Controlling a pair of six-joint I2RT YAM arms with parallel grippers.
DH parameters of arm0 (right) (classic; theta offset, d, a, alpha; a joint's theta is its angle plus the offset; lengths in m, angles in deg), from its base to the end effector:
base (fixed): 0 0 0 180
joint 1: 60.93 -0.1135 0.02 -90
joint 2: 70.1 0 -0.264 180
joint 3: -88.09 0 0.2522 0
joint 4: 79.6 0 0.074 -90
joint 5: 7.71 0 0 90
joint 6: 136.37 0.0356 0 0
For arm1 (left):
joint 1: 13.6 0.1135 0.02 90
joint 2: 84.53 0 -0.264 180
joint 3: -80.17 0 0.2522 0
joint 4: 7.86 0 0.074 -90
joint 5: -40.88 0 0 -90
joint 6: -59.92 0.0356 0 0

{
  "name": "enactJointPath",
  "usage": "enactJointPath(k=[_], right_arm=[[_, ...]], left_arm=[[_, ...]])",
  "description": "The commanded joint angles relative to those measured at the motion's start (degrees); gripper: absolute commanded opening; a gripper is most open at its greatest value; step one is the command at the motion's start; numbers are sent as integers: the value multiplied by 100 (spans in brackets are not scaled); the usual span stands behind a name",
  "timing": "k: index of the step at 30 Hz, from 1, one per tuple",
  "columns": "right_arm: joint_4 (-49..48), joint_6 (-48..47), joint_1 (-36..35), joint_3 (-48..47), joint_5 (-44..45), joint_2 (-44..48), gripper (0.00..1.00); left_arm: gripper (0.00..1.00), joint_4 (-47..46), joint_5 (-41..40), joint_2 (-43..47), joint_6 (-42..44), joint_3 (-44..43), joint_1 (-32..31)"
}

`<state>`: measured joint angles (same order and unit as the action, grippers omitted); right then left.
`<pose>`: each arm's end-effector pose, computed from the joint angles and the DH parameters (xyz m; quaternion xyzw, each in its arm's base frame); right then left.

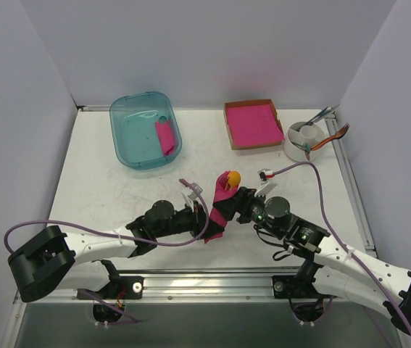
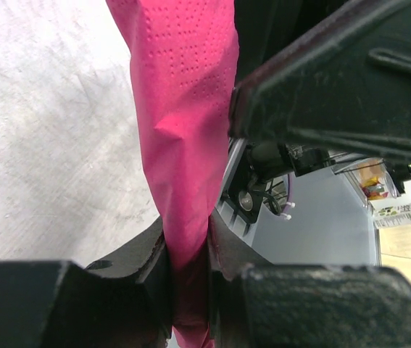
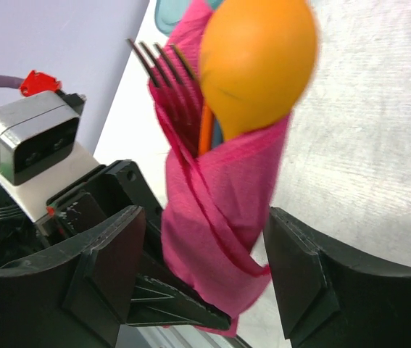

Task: Place the utensils on the paper napkin and roll it up
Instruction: Roll the napkin.

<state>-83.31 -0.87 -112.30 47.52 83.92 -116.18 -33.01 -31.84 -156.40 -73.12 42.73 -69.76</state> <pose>0.1241 0.1536 0.2760 -0.0269 0.7176 0.5139 0.4693 0.1318 -0.2156 0.2044 0.1827 0.7373 -0.5618 0.3278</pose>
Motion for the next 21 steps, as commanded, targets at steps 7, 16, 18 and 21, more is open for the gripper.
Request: enactJointPath(k=[7,16,18,21], right_arm=[[1140,311,57,-457,786,636,67],[1458,583,49,-712,549,197,65],[1318,592,49,-729,479,4,65],[1185,575,57,-808,444,-251,65]], left_arm=[[2,789,-787,403,253,-391,0],[2,1018,-1103,244,622,-664,9],[2,1096,-1156,201,718,-708,0],[2,1114,-1226,174,789,-708,-18]])
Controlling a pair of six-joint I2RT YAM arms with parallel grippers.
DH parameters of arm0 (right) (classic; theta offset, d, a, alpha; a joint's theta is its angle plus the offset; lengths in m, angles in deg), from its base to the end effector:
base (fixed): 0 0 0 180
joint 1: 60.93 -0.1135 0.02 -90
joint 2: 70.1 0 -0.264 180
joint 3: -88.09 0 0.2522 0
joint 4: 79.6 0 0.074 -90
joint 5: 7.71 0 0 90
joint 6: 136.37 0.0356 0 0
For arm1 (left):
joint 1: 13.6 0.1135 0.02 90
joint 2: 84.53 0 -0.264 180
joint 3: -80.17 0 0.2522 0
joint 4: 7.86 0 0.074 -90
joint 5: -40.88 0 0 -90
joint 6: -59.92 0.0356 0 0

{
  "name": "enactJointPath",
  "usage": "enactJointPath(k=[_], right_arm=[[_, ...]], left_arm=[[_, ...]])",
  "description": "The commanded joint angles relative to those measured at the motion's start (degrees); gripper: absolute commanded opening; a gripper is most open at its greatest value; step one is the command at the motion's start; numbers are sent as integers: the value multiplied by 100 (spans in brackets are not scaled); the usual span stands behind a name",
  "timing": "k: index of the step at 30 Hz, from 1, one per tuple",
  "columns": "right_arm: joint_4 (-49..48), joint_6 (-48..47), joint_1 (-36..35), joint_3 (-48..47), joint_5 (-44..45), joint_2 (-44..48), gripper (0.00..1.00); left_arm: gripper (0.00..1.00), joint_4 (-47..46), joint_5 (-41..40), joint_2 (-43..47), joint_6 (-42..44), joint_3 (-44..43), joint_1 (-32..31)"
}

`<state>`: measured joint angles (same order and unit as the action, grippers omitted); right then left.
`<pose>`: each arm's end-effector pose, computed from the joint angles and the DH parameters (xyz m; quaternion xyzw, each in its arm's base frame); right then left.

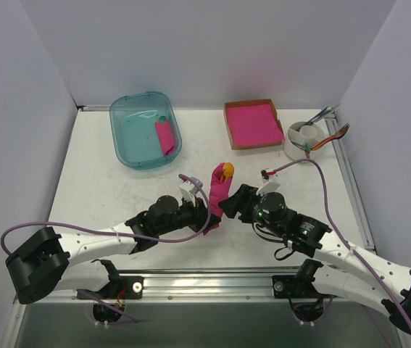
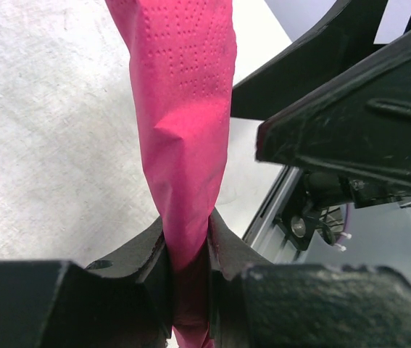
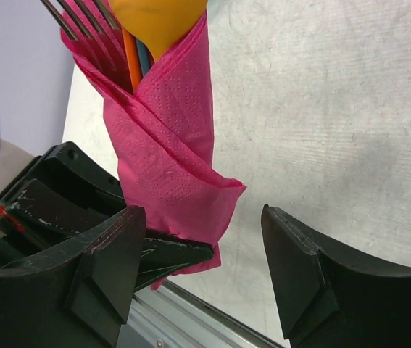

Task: Place the utensils on the paper napkin and roll it up
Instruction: Roll the napkin.

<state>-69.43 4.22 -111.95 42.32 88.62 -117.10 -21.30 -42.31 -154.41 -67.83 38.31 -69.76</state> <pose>0.1284 0.1525 0.2795 0.0321 0.7728 0.4631 0.4328 0.1400 -0.2164 0.2154 0.1622 0.7737 -0.4783 0.3824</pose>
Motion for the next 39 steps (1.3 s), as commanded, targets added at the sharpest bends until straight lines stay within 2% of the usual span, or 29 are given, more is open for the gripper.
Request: enactJointPath(k=[1,21,36,39], right_arm=[[-212,74,31,-306,-35,-230,65],[-879,56,119,-447,-334,-995,67],[-1301,65,251,-341,-580,-1118,65],[-1477,92,330,-236,-852,-1048,64]], left_arm=[[2,-40,-206,-42,278,-266,-9],[2,171,-479,-209,533,-398,-185],[2,215,-523,-385,577,-504,-343],[2,206,-505,-420,559,-513,-352]])
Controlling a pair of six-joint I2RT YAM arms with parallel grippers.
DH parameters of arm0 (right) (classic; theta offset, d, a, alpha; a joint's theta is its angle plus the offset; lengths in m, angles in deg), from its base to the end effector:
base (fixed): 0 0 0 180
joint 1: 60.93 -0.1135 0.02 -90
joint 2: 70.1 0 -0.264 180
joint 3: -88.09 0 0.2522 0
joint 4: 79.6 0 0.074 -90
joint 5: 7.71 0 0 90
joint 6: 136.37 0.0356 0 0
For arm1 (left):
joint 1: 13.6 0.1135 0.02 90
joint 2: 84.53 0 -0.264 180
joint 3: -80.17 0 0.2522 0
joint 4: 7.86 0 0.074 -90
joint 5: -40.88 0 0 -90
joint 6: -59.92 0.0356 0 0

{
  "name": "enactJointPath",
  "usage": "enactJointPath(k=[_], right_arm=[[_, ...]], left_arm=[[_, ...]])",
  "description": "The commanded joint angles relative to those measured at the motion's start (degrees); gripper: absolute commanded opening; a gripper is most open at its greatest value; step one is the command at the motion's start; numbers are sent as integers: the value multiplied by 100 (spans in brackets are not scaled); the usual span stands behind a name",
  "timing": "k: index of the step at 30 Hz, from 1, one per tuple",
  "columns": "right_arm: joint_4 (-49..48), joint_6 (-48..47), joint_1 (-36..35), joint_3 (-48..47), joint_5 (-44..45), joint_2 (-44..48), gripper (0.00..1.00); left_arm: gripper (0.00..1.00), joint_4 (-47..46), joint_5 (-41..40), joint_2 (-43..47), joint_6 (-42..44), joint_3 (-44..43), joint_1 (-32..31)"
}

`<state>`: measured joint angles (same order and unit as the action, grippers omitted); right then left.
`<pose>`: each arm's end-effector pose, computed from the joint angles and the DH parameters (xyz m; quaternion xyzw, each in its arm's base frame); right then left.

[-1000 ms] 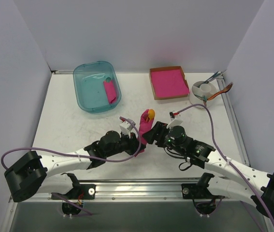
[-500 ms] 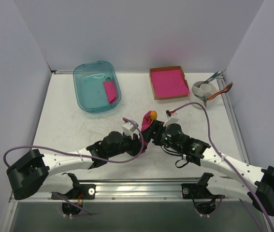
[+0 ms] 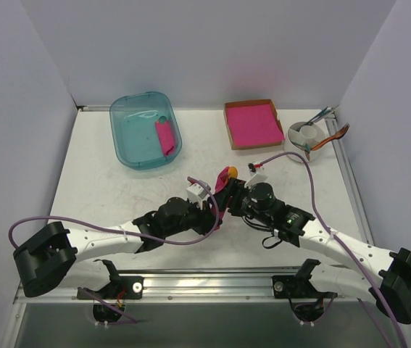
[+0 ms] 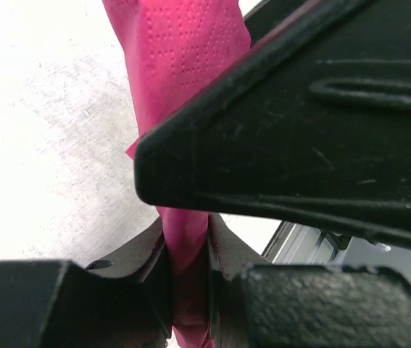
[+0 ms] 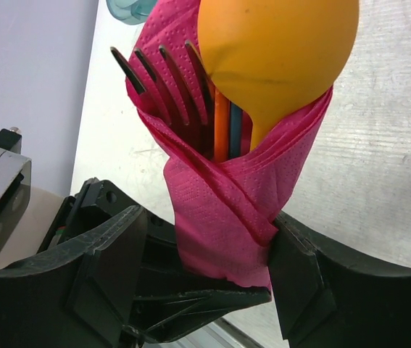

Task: Place the utensils on the paper napkin and roll it up
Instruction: Roll the napkin.

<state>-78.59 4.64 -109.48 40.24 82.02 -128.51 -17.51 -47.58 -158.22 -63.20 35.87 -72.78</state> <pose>0.1568 0.1778 0.2702 0.0151 0.7746 0.4839 0.4069 0.1369 -0.2313 0.2061 0.1919 0.7950 -0.4226 0.3907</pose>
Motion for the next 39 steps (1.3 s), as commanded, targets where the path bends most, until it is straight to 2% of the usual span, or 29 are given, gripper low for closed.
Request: enactJointPath(k=[1,8,16,31,39], right_arm=[[-622,50,118,7,-262,137,64],[-1123,94,276,244,-640,190,62],[-1792,138,470,692,-1053,576,56],[-2390,59,496,1053,-1493,1121,56],[-2679,155,505,1238,-1607,1350,48]], left_arm=[[2,-189,56,-40,87,-268,-50],[2,-356,197,-146,61,-250,-76],[2,-874,768,-145,-273,-127,-76],[2,-1964,1638,-471,-1064,189,257],[2,-2500,1929,-594,-1363,347,389]])
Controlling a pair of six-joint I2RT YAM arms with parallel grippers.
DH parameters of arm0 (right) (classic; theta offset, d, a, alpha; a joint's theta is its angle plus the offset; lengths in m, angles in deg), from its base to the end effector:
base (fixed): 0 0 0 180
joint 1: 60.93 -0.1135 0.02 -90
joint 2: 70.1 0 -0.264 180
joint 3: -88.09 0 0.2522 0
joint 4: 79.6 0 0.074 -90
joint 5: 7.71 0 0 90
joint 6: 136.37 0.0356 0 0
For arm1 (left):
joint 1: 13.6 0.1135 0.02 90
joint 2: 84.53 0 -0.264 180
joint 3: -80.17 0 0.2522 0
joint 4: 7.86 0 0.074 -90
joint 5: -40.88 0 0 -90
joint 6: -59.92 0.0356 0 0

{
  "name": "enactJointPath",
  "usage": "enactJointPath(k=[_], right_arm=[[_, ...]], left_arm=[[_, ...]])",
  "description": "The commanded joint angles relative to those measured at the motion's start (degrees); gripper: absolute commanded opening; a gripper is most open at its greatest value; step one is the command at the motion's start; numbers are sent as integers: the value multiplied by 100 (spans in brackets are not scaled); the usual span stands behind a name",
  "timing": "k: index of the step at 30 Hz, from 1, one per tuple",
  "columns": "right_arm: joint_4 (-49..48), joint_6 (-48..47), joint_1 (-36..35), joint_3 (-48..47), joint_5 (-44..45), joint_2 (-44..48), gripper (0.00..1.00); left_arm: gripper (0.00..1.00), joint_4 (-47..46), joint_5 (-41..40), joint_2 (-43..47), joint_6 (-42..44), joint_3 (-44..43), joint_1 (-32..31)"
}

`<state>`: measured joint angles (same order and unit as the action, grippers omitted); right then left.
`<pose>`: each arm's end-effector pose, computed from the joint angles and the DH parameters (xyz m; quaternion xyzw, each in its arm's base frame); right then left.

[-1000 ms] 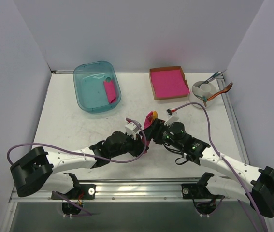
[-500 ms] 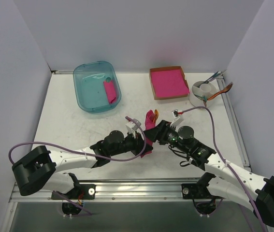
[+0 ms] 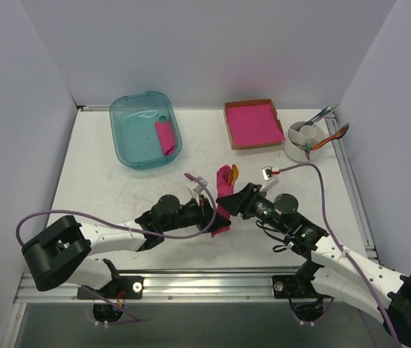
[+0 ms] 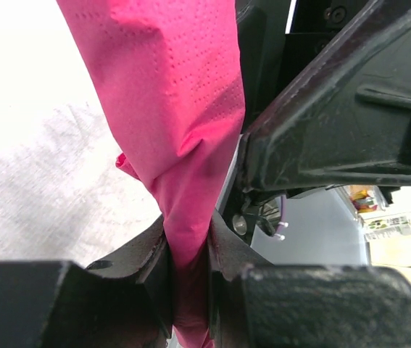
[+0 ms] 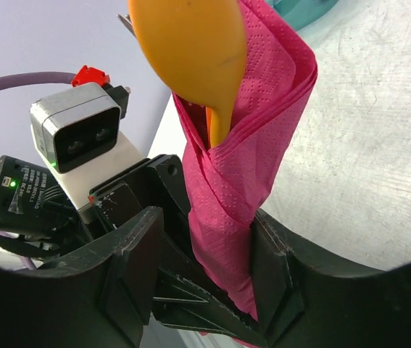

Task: Place the utensils on the paper napkin and roll it up
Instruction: Roll the napkin.

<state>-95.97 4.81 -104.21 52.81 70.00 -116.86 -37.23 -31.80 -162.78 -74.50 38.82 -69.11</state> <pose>0.1365 0.1390 0.2649 -0.0323 0.6762 0.5868 0.4442 0.1470 -0.2326 0.2064 0.1706 0.7304 -0.5718 0.3325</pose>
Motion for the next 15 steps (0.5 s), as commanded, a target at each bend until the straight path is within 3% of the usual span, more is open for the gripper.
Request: enactJointPath(k=[1,15], right_arm=[[-986,147,-22,-2,-458,202,47],[-1320,200,22,122,-625,273,42]], left_arm=[[2,-582,412,-172,-251,52,40],[2,-1092,685,-348,-488,131,66]])
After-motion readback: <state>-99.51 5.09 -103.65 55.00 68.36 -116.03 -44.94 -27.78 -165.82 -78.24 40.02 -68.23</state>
